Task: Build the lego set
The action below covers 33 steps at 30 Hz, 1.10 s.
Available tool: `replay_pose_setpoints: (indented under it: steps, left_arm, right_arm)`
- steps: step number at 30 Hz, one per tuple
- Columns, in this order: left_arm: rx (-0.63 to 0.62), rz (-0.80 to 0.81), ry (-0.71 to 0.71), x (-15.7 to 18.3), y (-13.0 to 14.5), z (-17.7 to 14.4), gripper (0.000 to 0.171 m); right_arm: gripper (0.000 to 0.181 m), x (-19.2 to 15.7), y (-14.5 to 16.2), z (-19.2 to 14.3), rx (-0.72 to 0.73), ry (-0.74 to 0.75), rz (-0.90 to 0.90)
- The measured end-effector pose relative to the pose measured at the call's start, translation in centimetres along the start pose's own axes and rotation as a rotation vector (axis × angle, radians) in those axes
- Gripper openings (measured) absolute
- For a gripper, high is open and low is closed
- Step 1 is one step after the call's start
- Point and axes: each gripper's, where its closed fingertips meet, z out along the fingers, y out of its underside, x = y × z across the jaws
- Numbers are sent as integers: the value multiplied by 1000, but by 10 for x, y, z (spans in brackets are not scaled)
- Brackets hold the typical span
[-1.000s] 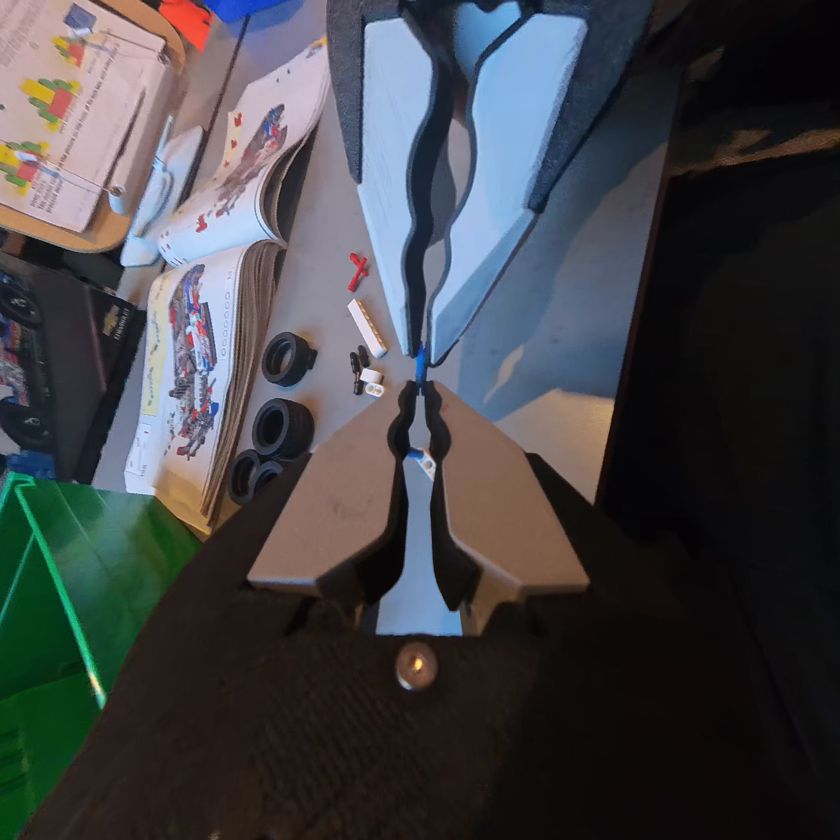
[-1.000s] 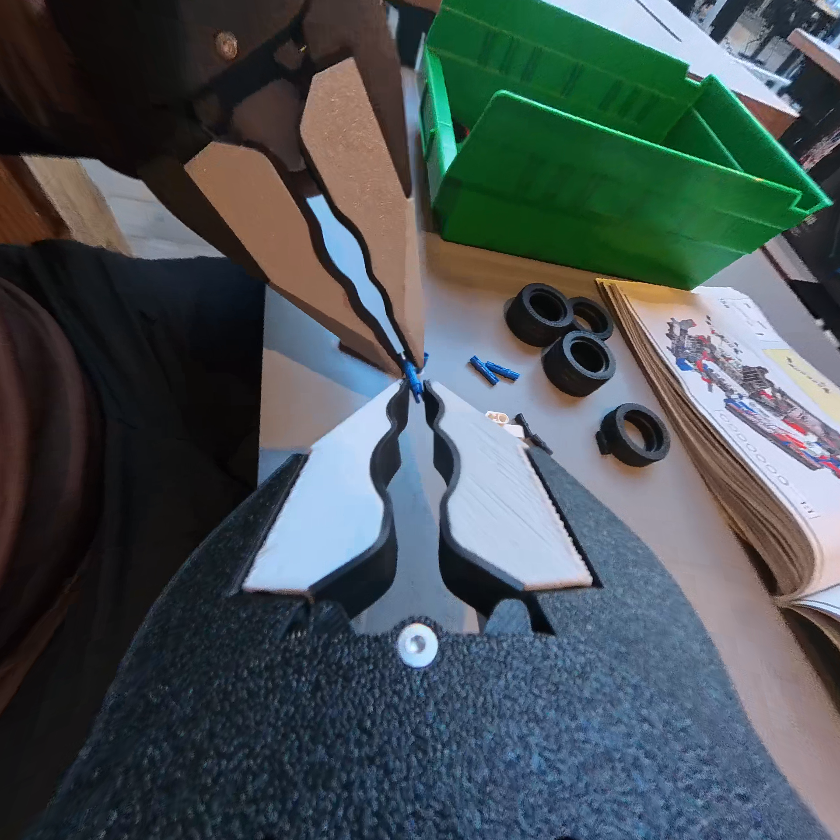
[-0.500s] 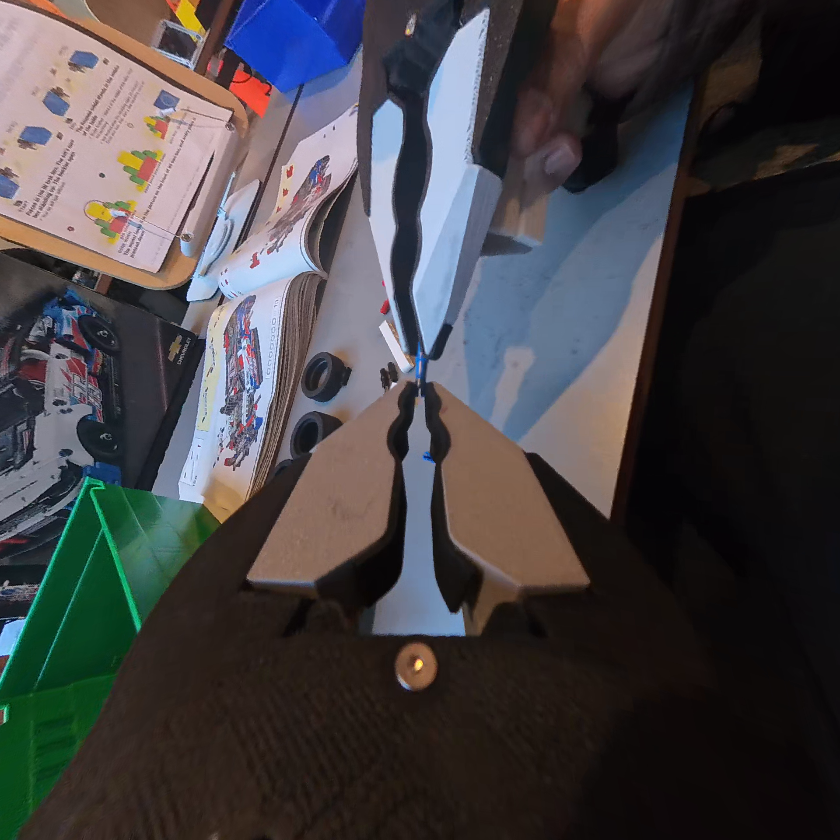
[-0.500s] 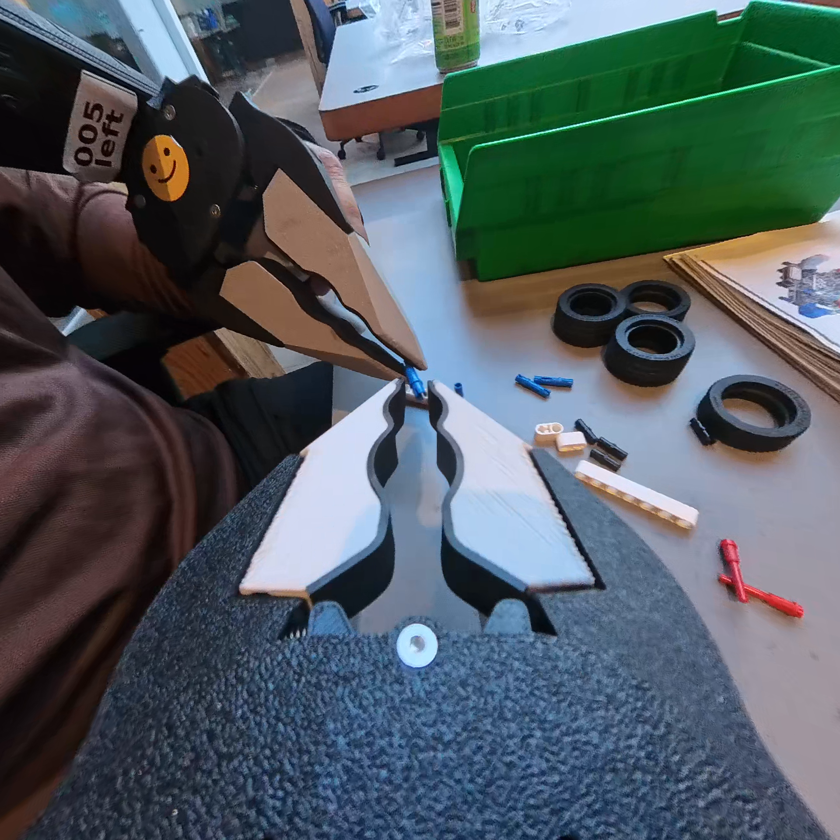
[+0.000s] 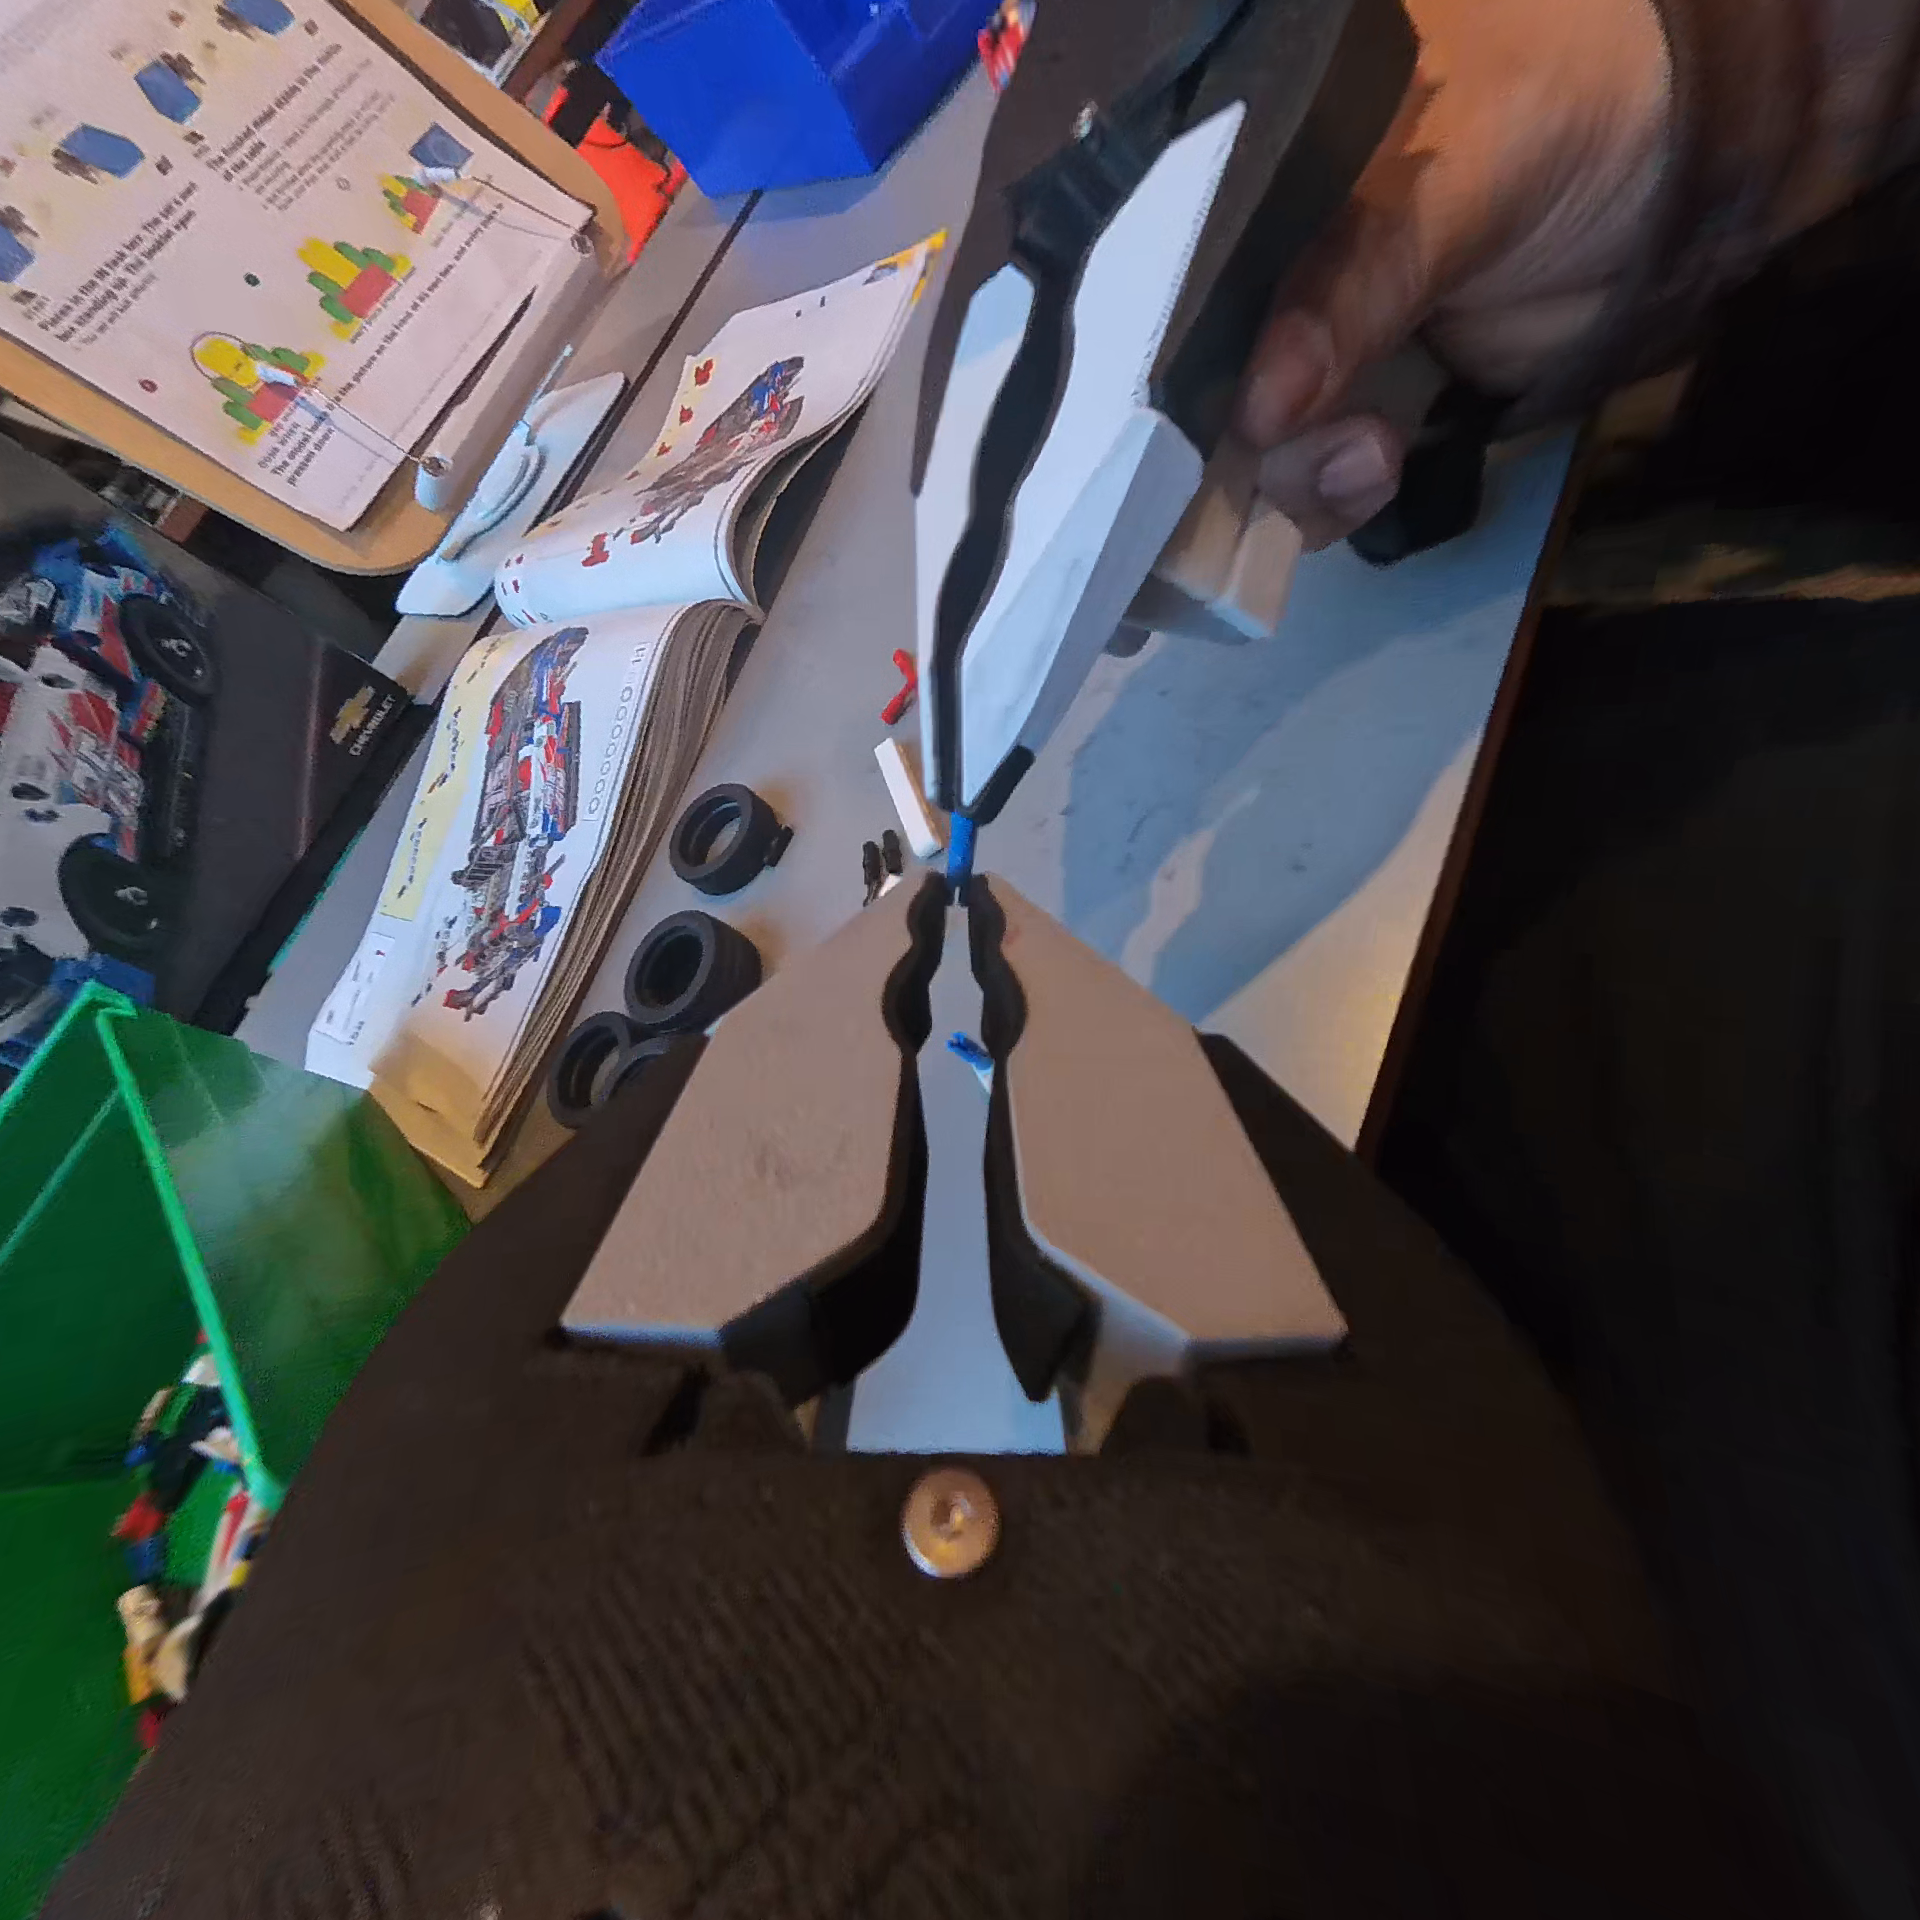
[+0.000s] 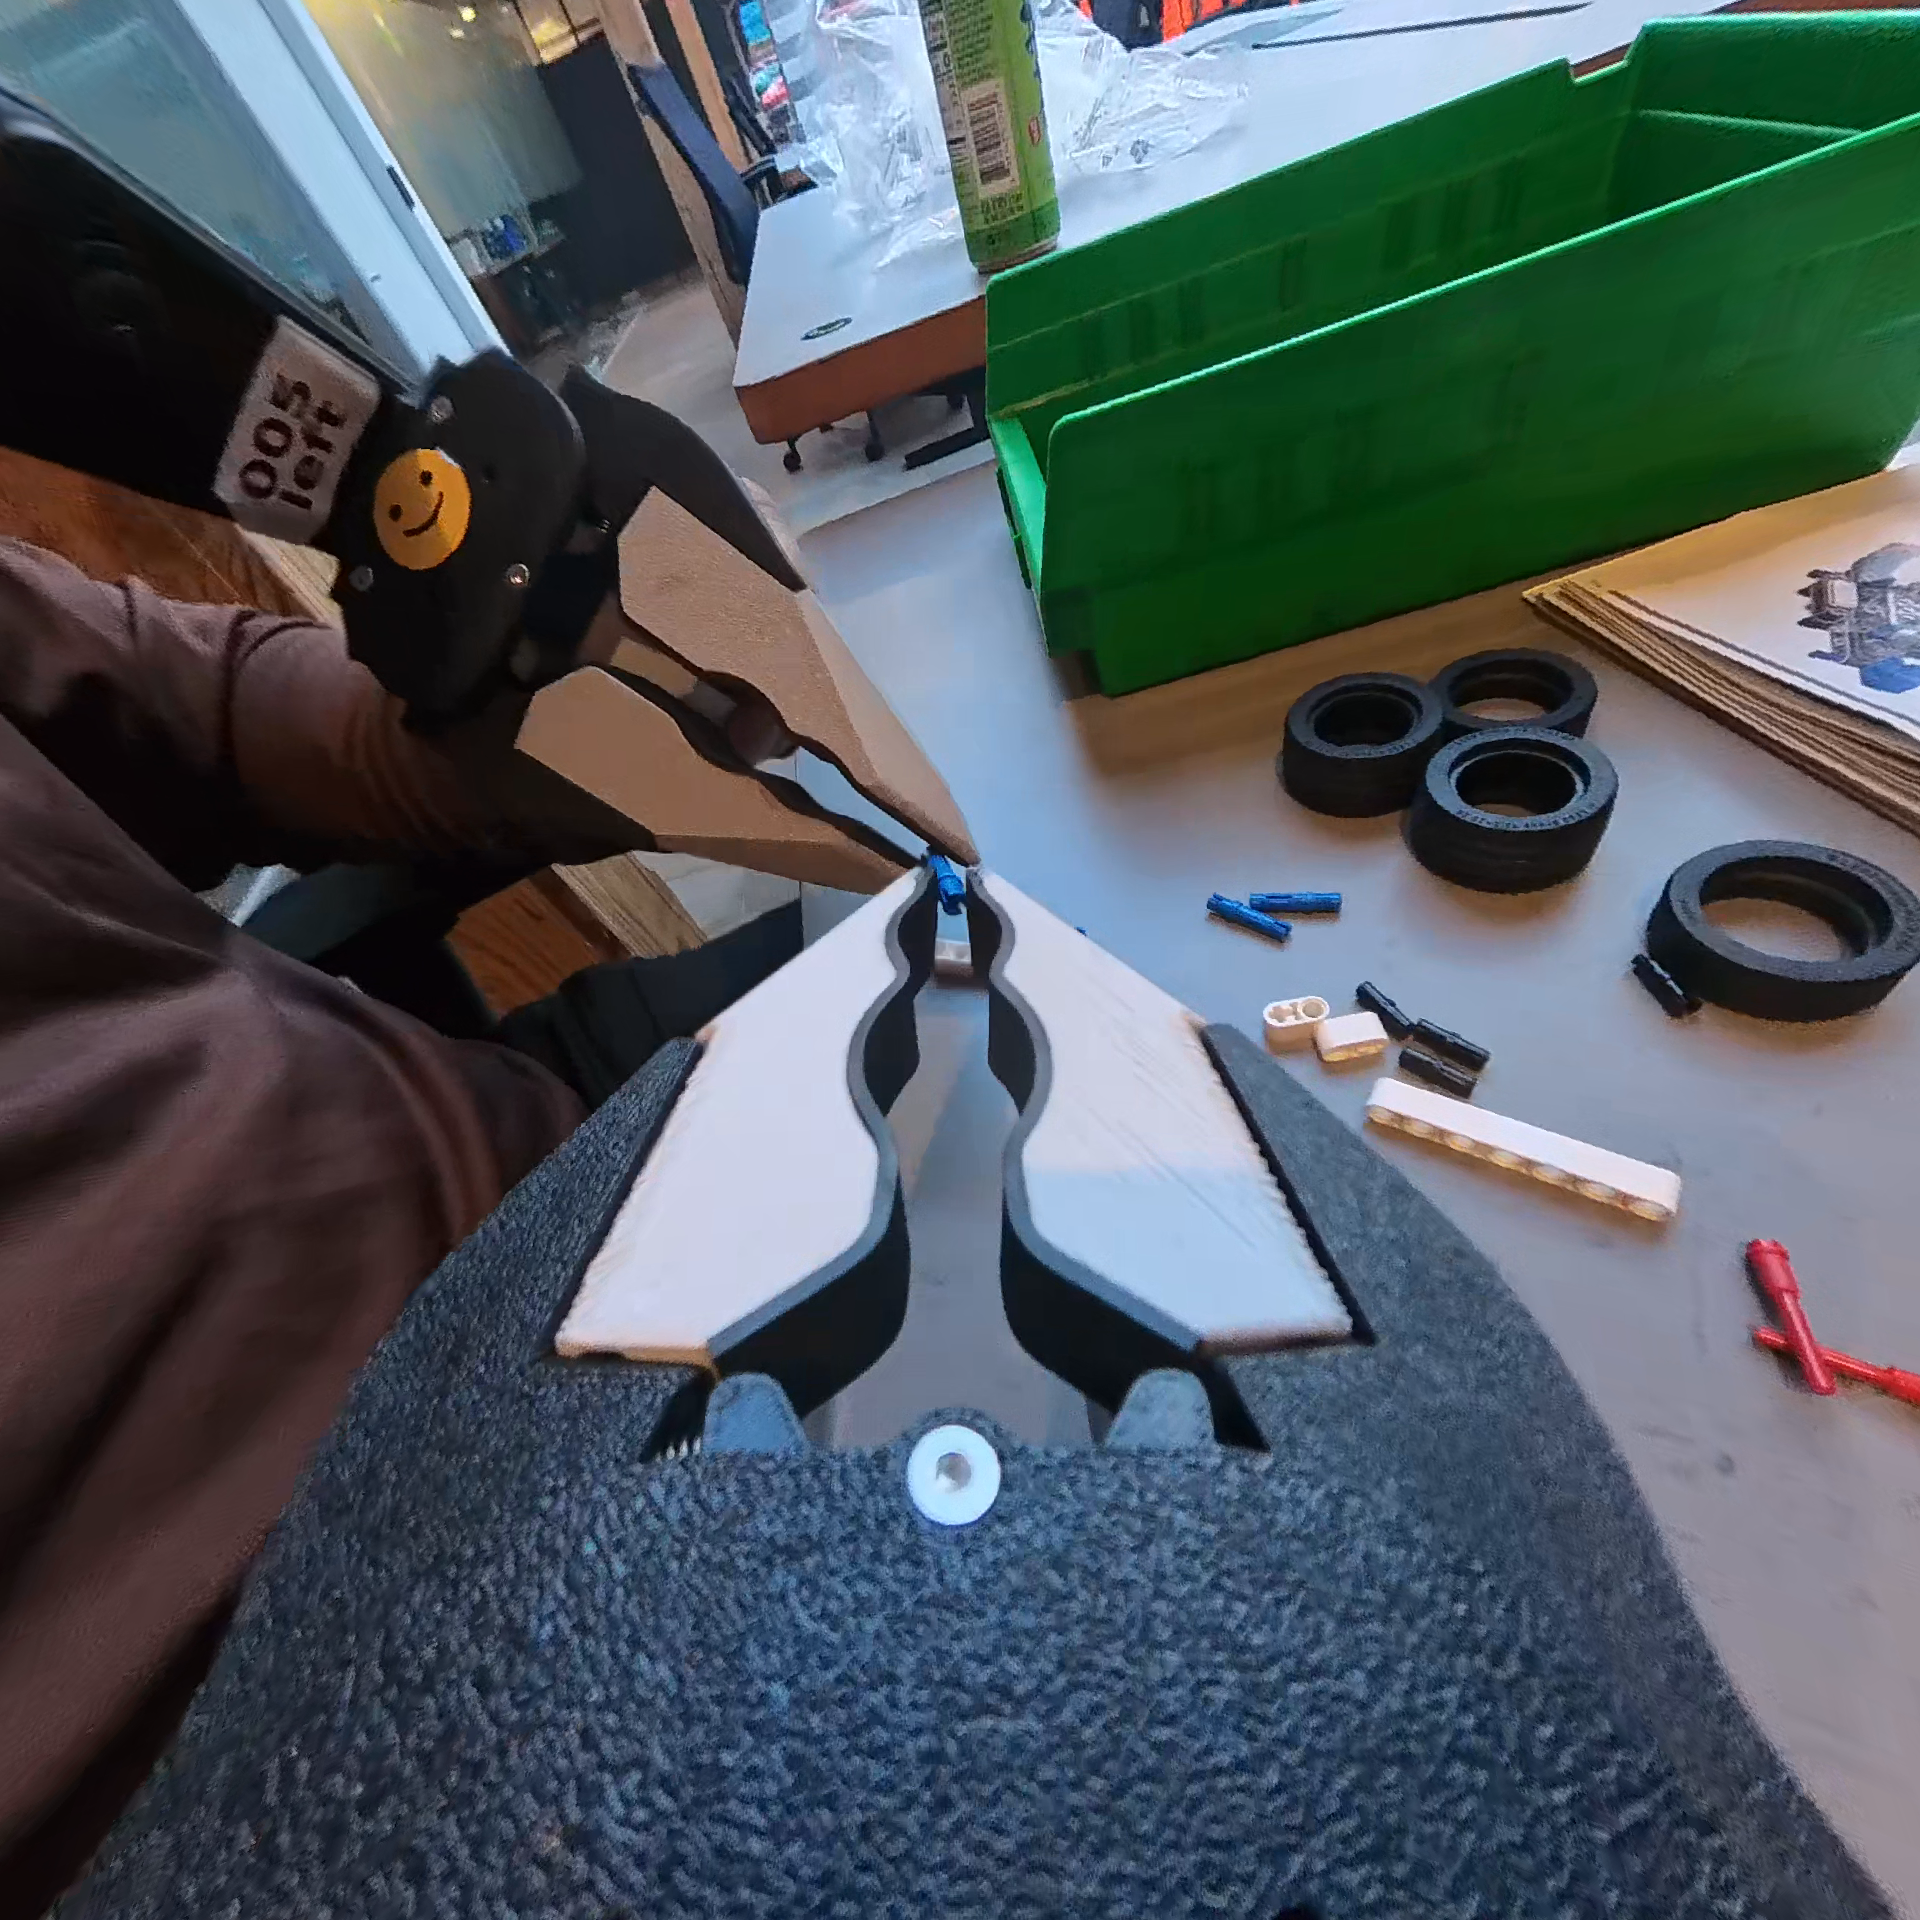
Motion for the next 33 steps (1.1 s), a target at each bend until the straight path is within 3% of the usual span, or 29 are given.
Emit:
replay_pose_setpoints:
  steps: [4, 7, 13, 17, 21, 29, 33]
  left_arm:
    - [12, -120, 8, -6, -1, -11, 3]
    - [13, -222, -1, -14, 4, -27, 14]
    - [-178, -467, 116, 6, 63, -34, 19]
    - [-278, -484, 136, 17, 82, -21, 20]
    - [-309, -460, 181, 29, 79, -2, 12]
    - [-196, -476, 347, 57, 46, 17, 11]
    - [-206, -449, 283, 46, 54, 9, 11]
  right_arm:
    - [4, -5, -4, 2, 11, 0, -4]
    - [4, 2, -9, -8, 28, 47, -23]
    - [4, 29, -4, -17, 20, 156, -9]
    - [4, 33, -1, -18, 10, 175, -17]
    - [4, 35, 4, -19, -17, 182, -30]
    - [4, 36, 17, -17, -108, 168, -65]
    - [4, 34, 23, -13, -146, 155, -78]
